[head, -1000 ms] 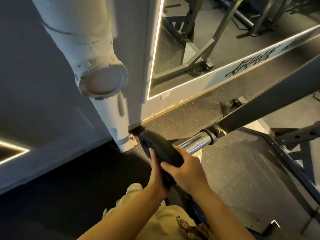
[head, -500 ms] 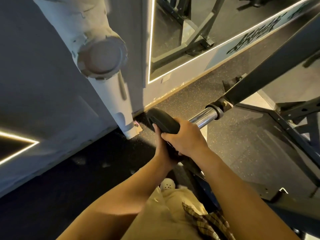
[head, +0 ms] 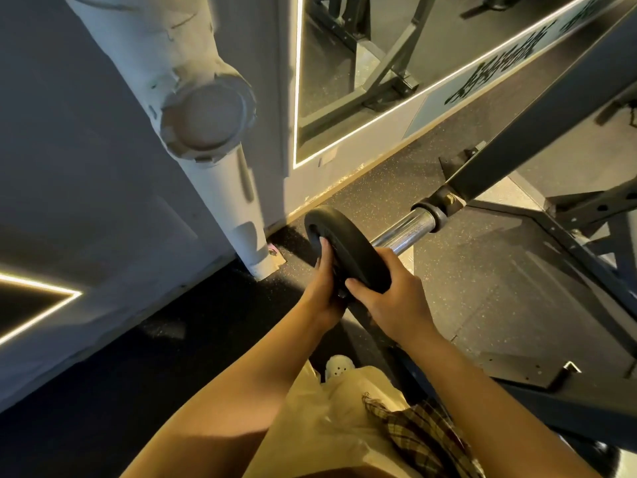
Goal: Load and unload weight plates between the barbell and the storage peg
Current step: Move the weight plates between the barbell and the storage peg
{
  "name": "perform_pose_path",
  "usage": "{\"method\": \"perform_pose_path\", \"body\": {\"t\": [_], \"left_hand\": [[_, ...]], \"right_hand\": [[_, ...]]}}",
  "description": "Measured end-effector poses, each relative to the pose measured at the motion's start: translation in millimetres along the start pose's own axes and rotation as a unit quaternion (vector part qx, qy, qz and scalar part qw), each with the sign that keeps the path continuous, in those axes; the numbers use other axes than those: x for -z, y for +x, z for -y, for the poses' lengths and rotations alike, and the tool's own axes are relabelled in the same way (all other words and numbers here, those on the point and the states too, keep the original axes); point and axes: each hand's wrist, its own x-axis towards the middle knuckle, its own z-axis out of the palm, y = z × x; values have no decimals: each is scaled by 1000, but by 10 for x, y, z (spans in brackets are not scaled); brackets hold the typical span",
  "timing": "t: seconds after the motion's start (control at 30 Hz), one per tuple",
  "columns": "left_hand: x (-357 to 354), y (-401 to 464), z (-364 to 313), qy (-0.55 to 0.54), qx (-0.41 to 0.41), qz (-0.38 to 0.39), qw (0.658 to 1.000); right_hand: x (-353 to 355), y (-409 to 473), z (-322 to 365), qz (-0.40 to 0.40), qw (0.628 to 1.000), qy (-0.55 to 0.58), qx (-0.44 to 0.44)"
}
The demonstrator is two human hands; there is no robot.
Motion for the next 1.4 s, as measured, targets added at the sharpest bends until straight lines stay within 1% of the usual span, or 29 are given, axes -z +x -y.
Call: {"method": "perform_pose_path", "body": {"t": [0.07, 0.13, 0.23, 0.33, 0.4, 0.47, 0.53, 0.57, 0.63, 0.8, 0.9, 0.97, 1.03, 1.1, 1.13, 1.17, 1.2, 1.23, 1.27, 1.3, 1.33, 1.37, 1.4], "left_hand": [[-115, -54, 5, -30, 26, -5, 999], [-177, -59, -43, -59, 62, -20, 996], [-203, -13, -113, -72, 89, -15, 993], [-230, -10, -152, -91, 98, -2, 991], [-283, -80, -159, -89, 68, 13, 994], [-275, -93, -107, -70, 7, 12, 997], [-230, -76, -68, -14, -58, -5, 998], [-220, -68, -74, 23, -76, -4, 997], [-234, -63, -106, 75, -80, -2, 994], [-247, -10, -103, 58, -38, -58, 996], [-244, -24, -205, 99, -17, -65, 993], [-230, -66, -318, 141, -38, -80, 986], [-286, -114, -508, 162, -112, -125, 972], [-442, -124, -749, 212, -209, -149, 943], [-541, -113, -857, 266, -260, -141, 917], [-659, -94, -952, 334, -303, -122, 884], [-792, -71, -996, 405, -323, -94, 850], [-909, -56, -1000, 488, -322, -60, 809], [-986, -30, -967, 584, -312, -40, 749], [-1019, 2, -913, 668, -308, -41, 676], [-1004, 60, -864, 717, -321, -58, 617], [-964, 121, -847, 722, -335, -76, 601], [-912, 173, -843, 697, -335, -89, 627]], "right_hand": [[122, 217, 186, 62, 996, -52, -29], [196, 461, 370, 101, 990, -80, -50], [138, 634, 483, 97, 987, -103, -78], [108, 524, 375, 47, 991, -113, -46], [178, 360, 175, 19, 999, -42, -25], [254, 165, -112, 17, 999, 48, -14], [265, -14, -372, 12, 995, 92, -23], [255, -67, -444, 4, 993, 108, -38], [239, -92, -491, -19, 992, 110, -58], [375, 97, -317, -1, 997, 75, -36], [404, 192, -243, 6, 998, 51, -33], [401, 204, -234, 6, 998, 44, -39], [404, 195, -232, 4, 998, 37, -44], [405, 188, -222, 3, 998, 35, -47], [406, 189, -213, 3, 998, 33, -49], [406, 203, -199, 4, 998, 30, -51], [412, 223, -181, 7, 998, 23, -54], [417, 255, -155, 10, 998, 14, -57], [422, 286, -129, 13, 998, 4, -61], [427, 320, -103, 16, 998, -5, -64], [429, 351, -81, 21, 997, -15, -70], [428, 387, -54, 28, 996, -23, -78], [429, 417, -21, 38, 995, -30, -91]]}}
